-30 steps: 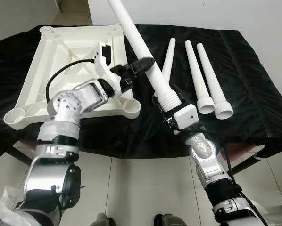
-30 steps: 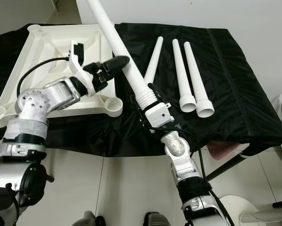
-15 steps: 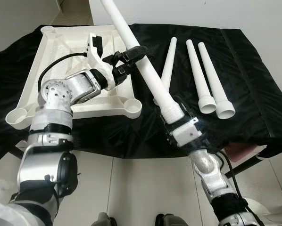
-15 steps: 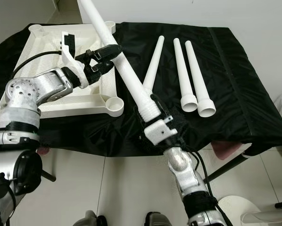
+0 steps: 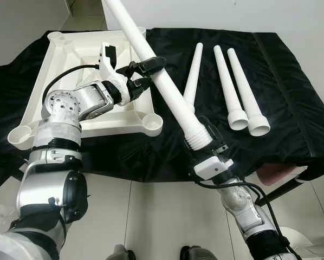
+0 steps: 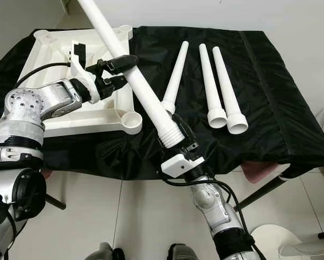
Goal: Building children table
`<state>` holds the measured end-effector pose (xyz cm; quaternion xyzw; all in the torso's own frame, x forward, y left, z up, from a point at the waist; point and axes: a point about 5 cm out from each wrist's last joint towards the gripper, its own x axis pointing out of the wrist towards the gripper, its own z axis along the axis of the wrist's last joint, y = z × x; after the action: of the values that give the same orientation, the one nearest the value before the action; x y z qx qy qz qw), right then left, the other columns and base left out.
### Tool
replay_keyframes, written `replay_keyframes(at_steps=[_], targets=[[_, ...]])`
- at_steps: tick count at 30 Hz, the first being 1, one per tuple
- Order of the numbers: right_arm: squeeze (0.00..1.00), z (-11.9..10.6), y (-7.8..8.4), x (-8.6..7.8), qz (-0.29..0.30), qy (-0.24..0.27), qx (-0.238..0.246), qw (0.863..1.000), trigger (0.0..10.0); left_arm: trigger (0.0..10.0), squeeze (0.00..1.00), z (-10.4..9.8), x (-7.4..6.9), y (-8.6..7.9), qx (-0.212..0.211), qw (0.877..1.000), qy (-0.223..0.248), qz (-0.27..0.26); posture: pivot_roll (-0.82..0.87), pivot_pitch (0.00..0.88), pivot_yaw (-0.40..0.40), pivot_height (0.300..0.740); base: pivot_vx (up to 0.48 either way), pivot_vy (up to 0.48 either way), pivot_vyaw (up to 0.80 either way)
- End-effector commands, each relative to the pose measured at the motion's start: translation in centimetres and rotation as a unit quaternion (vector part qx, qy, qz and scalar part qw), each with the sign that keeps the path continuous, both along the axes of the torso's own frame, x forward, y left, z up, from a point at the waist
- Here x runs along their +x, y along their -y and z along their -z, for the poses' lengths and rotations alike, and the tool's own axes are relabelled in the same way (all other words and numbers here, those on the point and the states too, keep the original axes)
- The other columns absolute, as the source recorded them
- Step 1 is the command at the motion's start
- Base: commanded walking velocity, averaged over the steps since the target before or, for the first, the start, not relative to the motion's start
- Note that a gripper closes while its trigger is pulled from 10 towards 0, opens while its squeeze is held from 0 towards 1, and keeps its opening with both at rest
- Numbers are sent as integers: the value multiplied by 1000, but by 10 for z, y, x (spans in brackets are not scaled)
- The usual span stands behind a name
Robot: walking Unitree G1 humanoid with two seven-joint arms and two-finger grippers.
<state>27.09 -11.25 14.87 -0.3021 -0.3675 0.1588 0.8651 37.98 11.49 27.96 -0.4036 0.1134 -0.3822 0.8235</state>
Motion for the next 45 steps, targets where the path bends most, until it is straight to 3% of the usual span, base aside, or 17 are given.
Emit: replay_keyframes(at_steps=[1,5,6,8,9,10,23,24,25,28,31,32,33,39,40,42,45], targets=[[0,4,-5,-6,-17,10,-14,1000,10000,10000,0,-4,4,-7,4,1000,-5,-20,-131,113,95,740,0,0,0],[0,7,-7,-8,-20,11,-21,1000,10000,10000,0,-5,7,-13,-4,999,-10,-35,-131,114,94,740,0,0,0],[0,8,-7,-8,-20,11,-22,999,10000,9294,0,-6,7,-14,-6,999,-10,-38,-131,114,94,740,0,0,0],[0,9,-8,-9,-20,12,-26,999,10000,4667,0,-7,7,-16,-10,999,-7,-40,-129,114,93,740,0,0,0],[0,10,-8,-9,-19,13,-27,999,10000,4667,0,-8,7,-16,-10,999,-7,-41,-128,114,92,740,0,0,0],[0,11,-8,-9,-18,12,-28,999,10000,0,0,-8,8,-18,-14,999,-8,-47,-128,115,93,740,0,0,0],[0,15,-8,-9,-18,10,-33,999,10000,0,0,-10,11,-22,-25,998,-8,-58,-124,119,93,740,0,0,0],[43,15,-8,-9,-19,9,-31,999,10000,0,0,-10,11,-22,-26,998,-8,-58,-125,119,94,740,0,0,0],[957,15,-8,-9,-21,8,-27,999,10000,0,0,-10,11,-23,-27,998,-8,-59,-125,119,94,740,0,0,0],[1000,15,-7,-9,-22,5,-19,1000,10000,0,0,-11,11,-23,-26,998,-8,-60,-125,117,94,740,0,0,0],[1000,14,-7,-8,-22,5,-15,1000,10000,0,0,-12,11,-23,-23,998,-6,-61,-125,118,93,740,0,0,0],[1000,13,-6,-8,-24,4,-9,1000,10000,9373,0,-13,11,-23,-22,998,-4,-60,-125,119,94,740,0,0,0],[1000,13,-6,-7,-22,0,-4,1000,10000,10000,0,-14,12,-23,-20,998,-3,-62,-125,119,93,740,0,0,0],[1000,11,-6,1,-11,-36,23,999,10000,10000,0,-28,11,-27,-19,997,28,-67,-120,120,89,740,0,0,0],[16,8,-6,3,-11,-45,39,998,10000,10000,0,-31,11,-28,-12,997,38,-70,-118,121,88,740,0,0,0],[16,6,-7,3,-11,-49,50,998,10000,10000,0,-32,11,-28,-6,996,42,-73,-118,121,88,740,0,0,0],[0,3,-10,7,-29,-101,103,989,10000,10000,0,-38,9,-30,30,993,77,-91,-117,120,84,740,0,0,0]])
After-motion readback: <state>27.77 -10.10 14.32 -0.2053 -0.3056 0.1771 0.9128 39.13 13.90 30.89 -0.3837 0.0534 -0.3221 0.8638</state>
